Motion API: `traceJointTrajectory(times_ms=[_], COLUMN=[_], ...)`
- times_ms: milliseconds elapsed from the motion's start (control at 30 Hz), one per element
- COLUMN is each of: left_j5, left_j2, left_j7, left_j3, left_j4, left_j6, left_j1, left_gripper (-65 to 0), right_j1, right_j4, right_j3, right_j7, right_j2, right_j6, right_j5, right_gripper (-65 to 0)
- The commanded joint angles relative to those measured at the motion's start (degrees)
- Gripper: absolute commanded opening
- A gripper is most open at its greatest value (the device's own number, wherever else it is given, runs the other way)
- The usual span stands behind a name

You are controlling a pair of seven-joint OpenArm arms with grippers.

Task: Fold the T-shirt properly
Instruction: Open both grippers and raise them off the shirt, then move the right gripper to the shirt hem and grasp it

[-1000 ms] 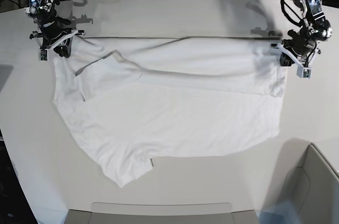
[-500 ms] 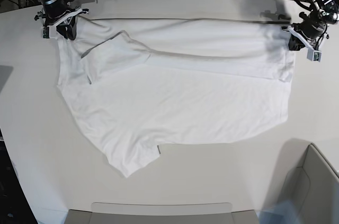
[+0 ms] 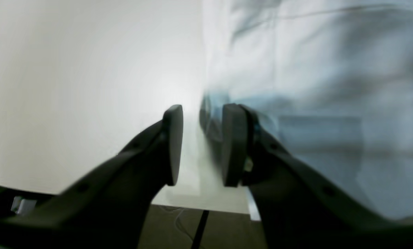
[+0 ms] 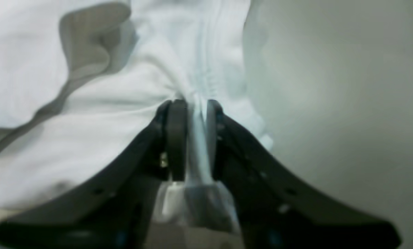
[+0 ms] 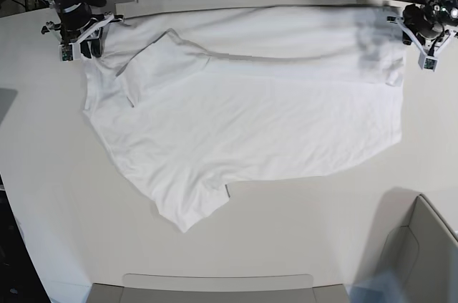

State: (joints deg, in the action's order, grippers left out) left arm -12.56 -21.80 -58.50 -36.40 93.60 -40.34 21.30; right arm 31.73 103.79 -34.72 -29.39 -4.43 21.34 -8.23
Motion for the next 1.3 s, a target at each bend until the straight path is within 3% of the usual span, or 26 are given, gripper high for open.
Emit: traceJointTrajectory(times_ms=[0,133,300,433,533,700,967,1100,1267], left_j5=[-0.2,-0.2,-0.2,-0.3,-0.2,-0.2,-0.2,-0.2,-0.2], left_j2=[-1.0,-1.0,-1.1,-0.5,1.5,3.0,5.3,5.8,5.8], left_j7=[0.6,0.6,0.6,0.6,0.6,0.5,-5.7,-5.7,-5.7], left_j3=[-0.5,-0.6,-0.7,-2.7,-4.6,-0.9,4.3,4.3,4.3], left_j4=[1.8,3.7,6.3,8.2,10.1,10.0,9.9,9.9,9.9], left_j6=[0.3,0.3,0.3,0.3,0.3,0.3,0.3,0.3,0.3], left_j1=[-0.1,-0.2,-0.3,-1.5,-6.0,-13.3,-19.8,-20.7,-20.7], left_gripper=[-44.5,-44.6,-44.6,-44.6,-44.6,-44.6,-44.6,-44.6,-44.6], right_j1=[0.2,0.5,0.1,-6.2,-12.5,-27.7,-47.8,-52.2,-50.2], right_j4=[1.7,4.3,9.7,12.1,11.1,0.9,-26.4,-38.3,-44.6], right_j3=[-0.6,-0.7,-2.4,-3.6,-1.3,10.4,17.8,18.8,18.6], right_j7=[1.1,1.1,1.5,1.2,0.9,-8.0,-9.0,-6.2,-4.3], right_j2=[-0.7,-0.7,1.0,1.8,0.2,-4.6,-3.6,-3.5,-3.5], right_j6=[-0.6,-0.6,-0.6,-0.5,-0.5,-0.6,-0.6,-0.9,-1.0], right_j5=[-0.3,-0.3,-0.5,-0.3,-0.2,2.9,9.9,10.1,10.2], right_gripper=[-49.2,-43.4,-42.8,-42.8,-42.9,-42.9,-42.9,-42.9,-42.9])
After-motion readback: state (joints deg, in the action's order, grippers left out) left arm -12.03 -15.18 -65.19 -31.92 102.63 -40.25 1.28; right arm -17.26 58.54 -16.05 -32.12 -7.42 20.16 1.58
